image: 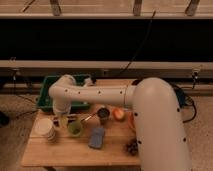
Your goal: Place eraser in plastic cup
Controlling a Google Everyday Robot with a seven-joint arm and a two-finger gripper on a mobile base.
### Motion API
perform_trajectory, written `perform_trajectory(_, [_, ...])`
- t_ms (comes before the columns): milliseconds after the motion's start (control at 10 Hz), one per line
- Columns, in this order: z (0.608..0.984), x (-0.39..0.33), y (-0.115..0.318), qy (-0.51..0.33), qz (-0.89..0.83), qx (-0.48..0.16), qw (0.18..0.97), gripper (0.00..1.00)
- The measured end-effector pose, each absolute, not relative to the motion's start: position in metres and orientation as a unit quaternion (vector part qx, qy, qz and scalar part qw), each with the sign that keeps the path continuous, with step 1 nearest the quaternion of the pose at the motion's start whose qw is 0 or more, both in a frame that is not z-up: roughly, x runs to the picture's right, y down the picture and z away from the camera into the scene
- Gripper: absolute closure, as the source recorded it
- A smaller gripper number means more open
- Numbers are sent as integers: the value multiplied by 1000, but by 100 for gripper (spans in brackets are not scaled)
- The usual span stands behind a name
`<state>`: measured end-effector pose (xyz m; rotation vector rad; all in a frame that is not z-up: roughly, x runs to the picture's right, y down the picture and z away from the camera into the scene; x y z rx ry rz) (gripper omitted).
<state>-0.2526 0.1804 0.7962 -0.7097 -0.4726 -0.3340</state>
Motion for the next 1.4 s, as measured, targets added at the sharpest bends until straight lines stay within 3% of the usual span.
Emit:
perform_trajectory(400, [817,-260,182,-250,-161,-314,901,35])
perform_trajectory(1000, [858,-262,146,-243,-159,-283,914,35])
perform_trajectory(1400, [869,-247,148,-222,-173,-292,914,35])
